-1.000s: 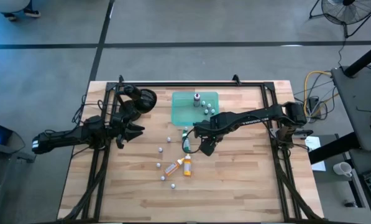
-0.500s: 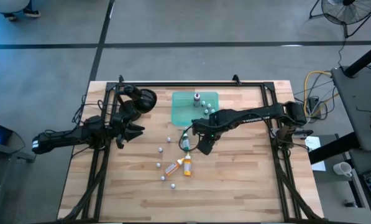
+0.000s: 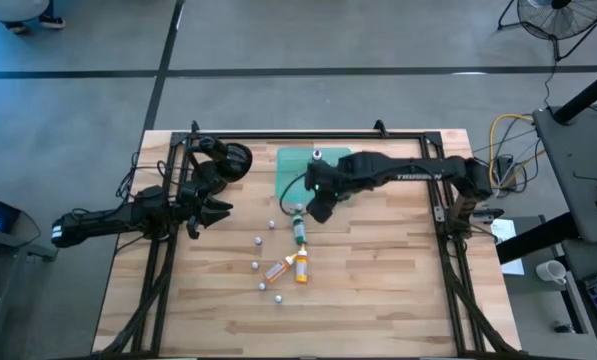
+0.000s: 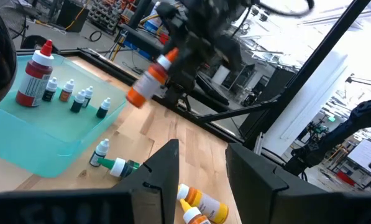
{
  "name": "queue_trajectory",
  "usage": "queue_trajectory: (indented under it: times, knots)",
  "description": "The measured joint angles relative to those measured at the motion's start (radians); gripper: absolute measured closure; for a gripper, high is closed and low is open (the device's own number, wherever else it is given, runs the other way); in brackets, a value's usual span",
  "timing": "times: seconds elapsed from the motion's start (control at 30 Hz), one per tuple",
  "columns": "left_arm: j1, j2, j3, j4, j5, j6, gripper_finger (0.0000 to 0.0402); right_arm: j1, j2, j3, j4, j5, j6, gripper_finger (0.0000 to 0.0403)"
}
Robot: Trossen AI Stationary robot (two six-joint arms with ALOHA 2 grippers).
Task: Pick & Place food coloring
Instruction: Put the big orange food coloring bottle into the bin
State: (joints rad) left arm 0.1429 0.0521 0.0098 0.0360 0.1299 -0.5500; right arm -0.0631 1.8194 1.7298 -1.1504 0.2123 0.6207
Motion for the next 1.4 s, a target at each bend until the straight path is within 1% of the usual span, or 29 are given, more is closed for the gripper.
queue_trajectory:
  times: [0.17, 0.27, 0.5, 0.77, 0.83, 1.17, 1.4]
  knots:
    - [0.0, 0.0, 0.0, 0.0, 0.0, 0.0, 0.0296, -0.079, 0.0, 0.019, 0.009, 0.0, -0.006, 0.0297]
    - [0.0, 0.0, 0.0, 0.0, 0.0, 0.0, 0.0296, -0.117, 0.002, 0.019, 0.027, -0.002, -0.038, 0.0297]
    - [0.001, 0.0, 0.0, 0.0, 0.0, 0.0, 0.0296, -0.171, 0.041, 0.019, 0.095, -0.035, -0.103, 0.0297]
    - [0.001, 0.0, 0.0, 0.0, 0.0, 0.0, 0.0296, -0.231, 0.105, 0.019, 0.11, -0.035, -0.158, 0.0297]
    - [0.001, 0.0, 0.0, 0.0, 0.0, 0.0, 0.0296, -0.242, 0.118, 0.019, 0.109, -0.037, -0.176, 0.0297]
    - [0.001, 0.0, 0.0, 0.0, 0.0, 0.0, 0.0296, -0.252, 0.175, 0.019, 0.091, -0.119, -0.229, 0.0297]
    - [0.001, 0.0, 0.0, 0.0, 0.0, 0.0, 0.0296, -0.252, 0.207, 0.017, 0.008, -0.133, -0.271, 0.0297]
